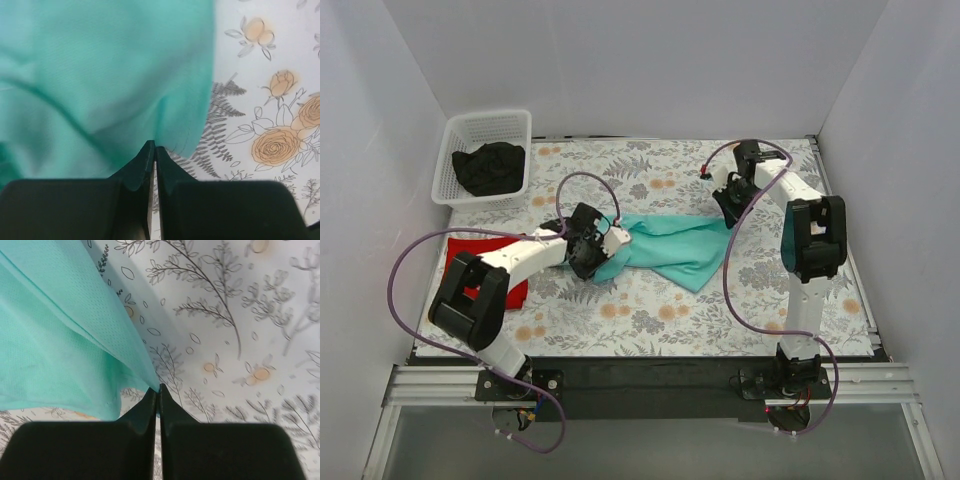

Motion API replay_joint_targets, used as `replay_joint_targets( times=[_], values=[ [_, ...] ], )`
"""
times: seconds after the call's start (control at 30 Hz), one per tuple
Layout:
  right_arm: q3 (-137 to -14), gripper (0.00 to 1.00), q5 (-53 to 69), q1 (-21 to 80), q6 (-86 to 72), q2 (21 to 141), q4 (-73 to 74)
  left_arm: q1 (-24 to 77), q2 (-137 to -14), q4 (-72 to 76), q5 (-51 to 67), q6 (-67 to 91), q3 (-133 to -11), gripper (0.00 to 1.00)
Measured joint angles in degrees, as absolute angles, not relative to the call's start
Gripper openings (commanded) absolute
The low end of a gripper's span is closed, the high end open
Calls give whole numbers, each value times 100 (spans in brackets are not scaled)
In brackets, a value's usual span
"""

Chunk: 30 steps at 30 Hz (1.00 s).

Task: Fold and stack the t-shirts
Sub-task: Flatten the tshirt out

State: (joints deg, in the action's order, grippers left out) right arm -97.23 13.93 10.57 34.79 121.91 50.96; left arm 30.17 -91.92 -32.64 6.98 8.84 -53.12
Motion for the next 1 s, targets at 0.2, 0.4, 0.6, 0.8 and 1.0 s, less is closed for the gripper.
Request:
replay_joint_targets(
  times=[0.2, 0.4, 0.6, 0.8, 1.0],
  values=[
    [-10204, 1, 1153, 777, 3481, 11459, 5205, 1828, -9146, -3809, 1426, 1378, -7207, 0],
    [-11028, 1, 873, 353, 3463, 10545, 5175, 895, -8125, -3380, 2008, 2099, -8066, 0],
    [-11561, 1, 519, 338, 3433, 9441, 5179, 672, -7041, -2860, 2143, 2886, -8302, 0],
    [-11668, 1, 294, 386, 3417, 8029, 5033, 617, -5874, -2285, 1647, 3463, -8361, 0],
    [-11611, 1, 274, 386, 3426, 6812, 4456, 617, -5253, -1745, 1321, 3647, -8875, 0]
  ],
)
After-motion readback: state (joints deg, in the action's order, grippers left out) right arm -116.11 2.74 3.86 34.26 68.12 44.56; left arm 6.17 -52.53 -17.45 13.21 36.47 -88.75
